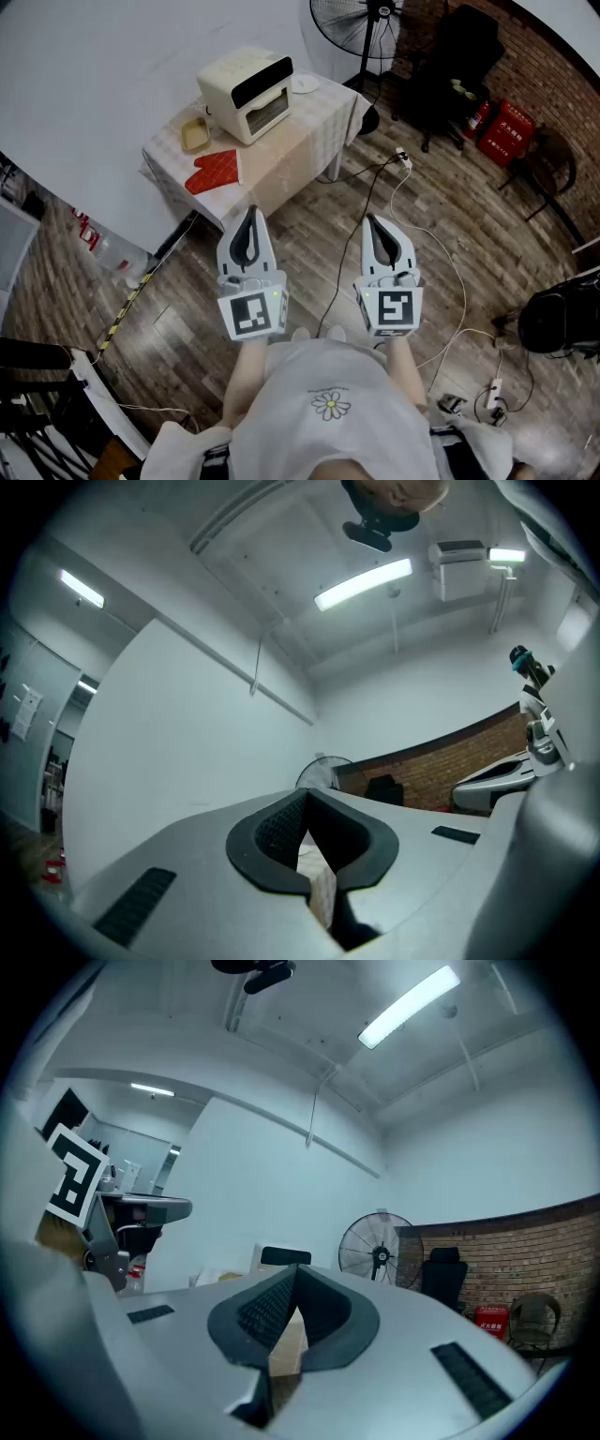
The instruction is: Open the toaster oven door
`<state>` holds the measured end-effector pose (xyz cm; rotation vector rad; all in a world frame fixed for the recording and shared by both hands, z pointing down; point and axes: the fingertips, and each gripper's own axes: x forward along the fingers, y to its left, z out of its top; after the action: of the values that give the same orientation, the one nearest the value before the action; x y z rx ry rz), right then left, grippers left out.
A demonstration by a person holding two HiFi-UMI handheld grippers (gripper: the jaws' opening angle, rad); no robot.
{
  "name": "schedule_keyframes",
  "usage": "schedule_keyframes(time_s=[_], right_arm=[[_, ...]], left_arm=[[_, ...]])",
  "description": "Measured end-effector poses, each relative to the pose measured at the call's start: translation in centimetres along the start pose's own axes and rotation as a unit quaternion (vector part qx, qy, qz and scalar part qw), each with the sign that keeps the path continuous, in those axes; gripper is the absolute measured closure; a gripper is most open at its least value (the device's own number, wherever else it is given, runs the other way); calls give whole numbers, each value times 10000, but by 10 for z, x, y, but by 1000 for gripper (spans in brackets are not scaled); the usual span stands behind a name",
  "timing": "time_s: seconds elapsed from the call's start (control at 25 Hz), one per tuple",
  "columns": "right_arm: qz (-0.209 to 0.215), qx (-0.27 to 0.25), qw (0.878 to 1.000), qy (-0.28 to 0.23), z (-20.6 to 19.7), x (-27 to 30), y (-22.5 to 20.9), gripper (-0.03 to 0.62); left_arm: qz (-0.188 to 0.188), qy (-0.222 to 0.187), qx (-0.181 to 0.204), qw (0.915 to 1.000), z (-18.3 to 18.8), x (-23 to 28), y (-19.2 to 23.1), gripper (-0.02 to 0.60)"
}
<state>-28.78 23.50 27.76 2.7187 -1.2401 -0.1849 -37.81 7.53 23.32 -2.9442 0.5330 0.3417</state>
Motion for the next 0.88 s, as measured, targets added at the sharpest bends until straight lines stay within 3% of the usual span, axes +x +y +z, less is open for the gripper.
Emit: schedule_keyframes(time_s=[0.56, 0.88], right_arm=[[180, 43, 9997, -146, -9, -2, -22, 585], [247, 31, 9997, 11, -41, -11, -47, 585]], left_arm=[[-200, 147, -4, 9997, -9, 17, -38, 566], [-228, 284, 173, 9992, -29, 20, -62, 565]])
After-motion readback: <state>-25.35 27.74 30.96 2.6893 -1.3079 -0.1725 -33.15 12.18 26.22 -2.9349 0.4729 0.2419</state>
